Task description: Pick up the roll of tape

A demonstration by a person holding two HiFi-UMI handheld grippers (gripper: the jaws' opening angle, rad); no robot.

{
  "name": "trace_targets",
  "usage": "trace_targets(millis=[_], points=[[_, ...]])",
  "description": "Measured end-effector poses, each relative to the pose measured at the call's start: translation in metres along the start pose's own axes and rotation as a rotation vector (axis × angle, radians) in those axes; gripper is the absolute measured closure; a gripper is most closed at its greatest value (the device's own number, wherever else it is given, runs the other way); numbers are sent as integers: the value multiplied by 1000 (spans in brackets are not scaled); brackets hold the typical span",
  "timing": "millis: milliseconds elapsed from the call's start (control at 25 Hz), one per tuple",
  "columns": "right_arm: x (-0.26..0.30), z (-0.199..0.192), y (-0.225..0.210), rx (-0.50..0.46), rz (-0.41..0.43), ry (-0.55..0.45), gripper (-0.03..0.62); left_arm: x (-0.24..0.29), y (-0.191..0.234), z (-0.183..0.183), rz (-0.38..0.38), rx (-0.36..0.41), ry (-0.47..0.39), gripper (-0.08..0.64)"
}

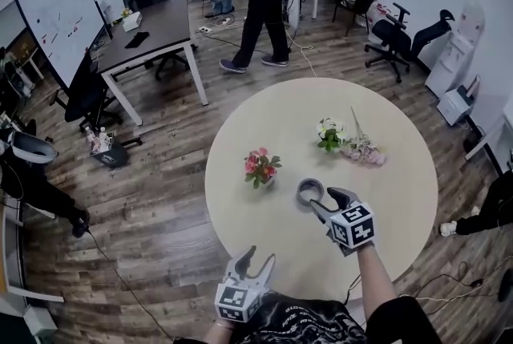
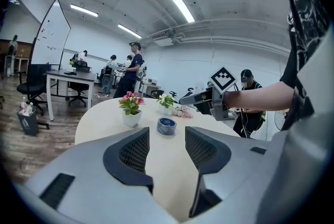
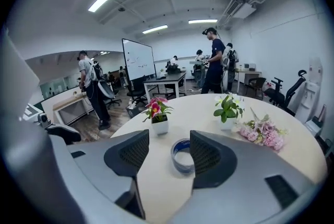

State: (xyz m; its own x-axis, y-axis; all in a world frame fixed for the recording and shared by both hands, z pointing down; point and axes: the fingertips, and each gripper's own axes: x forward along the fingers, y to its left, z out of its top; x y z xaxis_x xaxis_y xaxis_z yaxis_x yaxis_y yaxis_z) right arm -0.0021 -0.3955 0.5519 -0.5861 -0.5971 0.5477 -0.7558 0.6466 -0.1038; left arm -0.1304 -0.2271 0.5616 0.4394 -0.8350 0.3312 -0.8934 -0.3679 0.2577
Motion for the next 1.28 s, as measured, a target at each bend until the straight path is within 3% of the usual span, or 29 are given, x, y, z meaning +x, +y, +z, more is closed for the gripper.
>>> trace_targets(millis=[600,1000,1280], points=[[108,-33,-66,0,-99,233,318,-6,31,-4,127,-32,37,337],[145,-71,-74,-10,-44,401,302,-7,56,-10,230,-86,72,337],[160,-79,-75,7,-25,421,301,-3,73,-15,265,-94,86,337]])
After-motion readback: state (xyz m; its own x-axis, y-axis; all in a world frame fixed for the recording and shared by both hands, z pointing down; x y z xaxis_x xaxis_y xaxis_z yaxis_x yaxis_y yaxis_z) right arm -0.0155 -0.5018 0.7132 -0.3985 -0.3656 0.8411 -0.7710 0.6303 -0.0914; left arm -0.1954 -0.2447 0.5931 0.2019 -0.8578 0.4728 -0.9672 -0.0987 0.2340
